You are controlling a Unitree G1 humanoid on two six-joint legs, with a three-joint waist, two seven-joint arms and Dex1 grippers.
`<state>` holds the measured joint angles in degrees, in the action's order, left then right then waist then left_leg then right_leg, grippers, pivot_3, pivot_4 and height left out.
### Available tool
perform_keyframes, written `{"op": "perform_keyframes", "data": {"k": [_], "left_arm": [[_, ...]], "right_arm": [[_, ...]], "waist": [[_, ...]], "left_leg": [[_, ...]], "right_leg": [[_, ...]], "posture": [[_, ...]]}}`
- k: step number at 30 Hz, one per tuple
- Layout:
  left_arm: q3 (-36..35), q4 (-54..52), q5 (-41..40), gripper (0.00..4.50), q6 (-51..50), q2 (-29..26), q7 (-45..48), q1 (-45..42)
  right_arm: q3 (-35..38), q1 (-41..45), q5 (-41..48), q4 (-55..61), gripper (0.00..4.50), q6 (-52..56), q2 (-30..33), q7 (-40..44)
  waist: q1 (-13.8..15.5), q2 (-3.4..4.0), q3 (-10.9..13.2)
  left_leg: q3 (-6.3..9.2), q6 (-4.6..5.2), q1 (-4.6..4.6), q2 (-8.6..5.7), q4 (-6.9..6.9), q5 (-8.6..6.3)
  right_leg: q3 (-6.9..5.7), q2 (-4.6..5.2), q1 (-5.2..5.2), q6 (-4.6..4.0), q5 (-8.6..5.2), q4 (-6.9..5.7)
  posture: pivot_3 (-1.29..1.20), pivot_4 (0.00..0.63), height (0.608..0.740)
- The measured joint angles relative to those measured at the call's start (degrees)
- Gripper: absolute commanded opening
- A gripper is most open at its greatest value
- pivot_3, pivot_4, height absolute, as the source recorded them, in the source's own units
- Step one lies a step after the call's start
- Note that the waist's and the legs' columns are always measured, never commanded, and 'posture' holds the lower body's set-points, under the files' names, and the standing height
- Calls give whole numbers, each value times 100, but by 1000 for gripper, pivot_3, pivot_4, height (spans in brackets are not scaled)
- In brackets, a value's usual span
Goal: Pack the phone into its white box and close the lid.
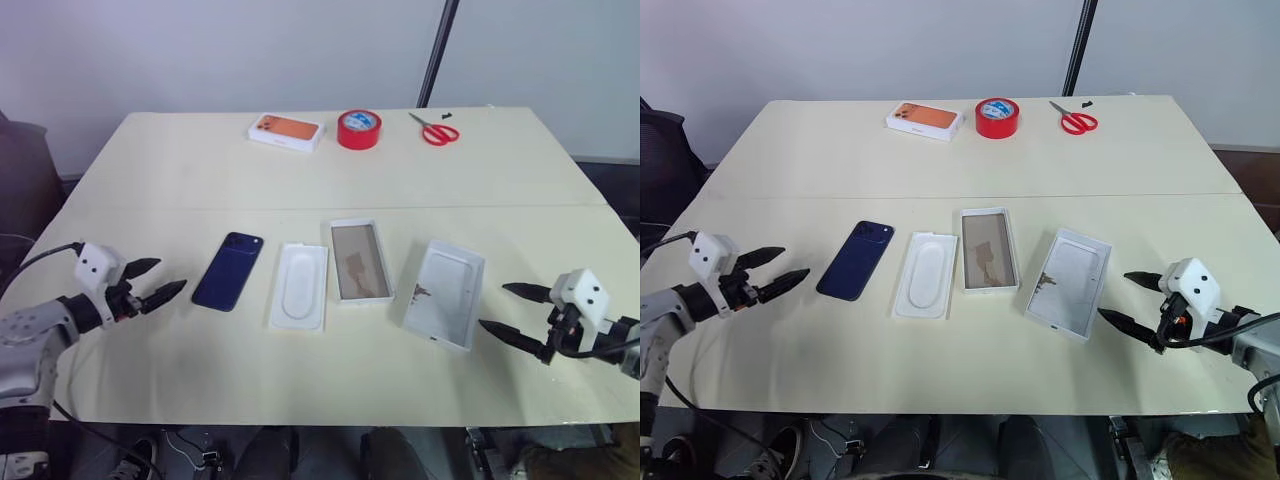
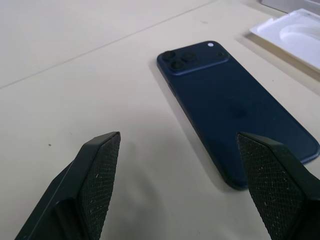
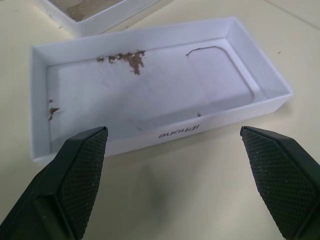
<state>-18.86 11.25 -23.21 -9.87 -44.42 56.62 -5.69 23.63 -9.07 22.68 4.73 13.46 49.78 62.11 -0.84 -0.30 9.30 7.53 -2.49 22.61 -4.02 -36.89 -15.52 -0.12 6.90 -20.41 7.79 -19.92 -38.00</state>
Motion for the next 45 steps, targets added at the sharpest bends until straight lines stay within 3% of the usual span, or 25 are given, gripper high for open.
{"op": "perform_keyframes", "data": {"k": [23, 28, 35, 42, 45], "left_arm": [[68, -442, -100, 3863, -445, 44, 38, -71], [454, -553, 67, 3863, -854, -45, -62, -79], [916, -1519, -294, 3863, -2478, -3, -312, -542], [979, -1895, -1522, 3863, -4893, 1017, -1151, -1375], [1079, -2059, -1778, 3863, -5686, 1135, -1488, -1439]], "right_arm": [[22, 113, -7, -262, 4438, 2, 86, 26], [-38, 238, -3, -210, 4438, 44, 86, 15], [-585, 814, 6, 478, 4438, 247, 44, -142], [-1483, 1583, -65, 723, 4438, 365, -411, -451], [-1697, 1692, -191, 606, 4438, 320, -513, -523]], "waist": [[1, 0, 1], [-5, 1, 1], [-11, 1, 2], [1, -6, 5], [-23, -7, 6]], "left_leg": [[0, 0, 0, 0, 0, -1], [0, 0, 0, 0, 0, -1], [0, 0, 0, 0, -2, 0], [2, -31, 9, -2, -12, 18], [2, -32, 9, -2, -12, 18]], "right_leg": [[0, 0, 1, 0, 0, 0], [0, 0, 0, 0, 0, 0], [0, 0, 0, 0, 0, -2], [-2, -1, -2, 1, 0, -3], [-2, -2, -4, 1, 0, -4]], "posture": [[0, 150, 740], [0, 150, 740], [0, 150, 740], [0, 150, 740], [0, 150, 740]]}}
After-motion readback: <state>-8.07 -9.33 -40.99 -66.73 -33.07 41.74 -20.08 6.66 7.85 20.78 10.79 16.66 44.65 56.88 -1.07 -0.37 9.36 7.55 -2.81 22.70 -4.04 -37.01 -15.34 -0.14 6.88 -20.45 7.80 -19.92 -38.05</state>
